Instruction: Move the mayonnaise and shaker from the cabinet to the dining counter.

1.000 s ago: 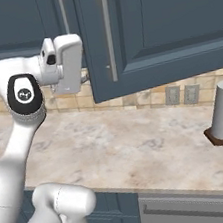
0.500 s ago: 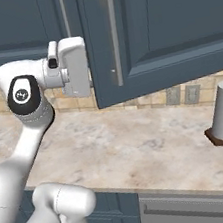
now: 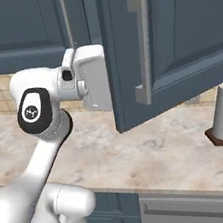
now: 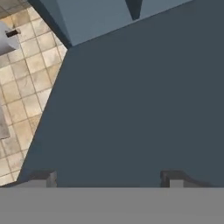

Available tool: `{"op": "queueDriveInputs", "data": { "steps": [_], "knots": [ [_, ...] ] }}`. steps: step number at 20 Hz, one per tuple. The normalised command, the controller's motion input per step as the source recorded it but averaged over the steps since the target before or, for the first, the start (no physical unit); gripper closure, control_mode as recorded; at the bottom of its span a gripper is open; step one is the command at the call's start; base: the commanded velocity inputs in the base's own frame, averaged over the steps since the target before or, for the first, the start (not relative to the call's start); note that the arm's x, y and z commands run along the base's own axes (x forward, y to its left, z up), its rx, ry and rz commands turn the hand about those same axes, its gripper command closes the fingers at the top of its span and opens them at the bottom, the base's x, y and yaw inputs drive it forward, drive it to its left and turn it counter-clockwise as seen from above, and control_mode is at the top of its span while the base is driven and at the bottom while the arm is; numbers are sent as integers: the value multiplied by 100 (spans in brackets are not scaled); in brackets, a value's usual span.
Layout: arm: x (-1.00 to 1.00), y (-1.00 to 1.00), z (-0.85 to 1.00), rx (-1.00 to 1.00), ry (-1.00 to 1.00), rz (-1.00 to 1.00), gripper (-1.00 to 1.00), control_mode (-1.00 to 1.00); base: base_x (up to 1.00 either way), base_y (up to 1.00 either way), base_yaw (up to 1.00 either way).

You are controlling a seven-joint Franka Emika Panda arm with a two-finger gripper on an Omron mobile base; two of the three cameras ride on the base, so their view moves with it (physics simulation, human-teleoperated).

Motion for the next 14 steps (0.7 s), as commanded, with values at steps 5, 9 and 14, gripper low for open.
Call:
{"op": "queueDriveInputs", "data": {
  "steps": [5,9,14],
  "knots": [
    [-97,-100,-21,4,0,-14,-100,-100,0,0,0],
    [-51,-100,-21,7,0,-10,-100,-100,0,0,0],
    [-7,-100,-16,7,0,-2,-100,-100,0,0,0]
  ]
}}
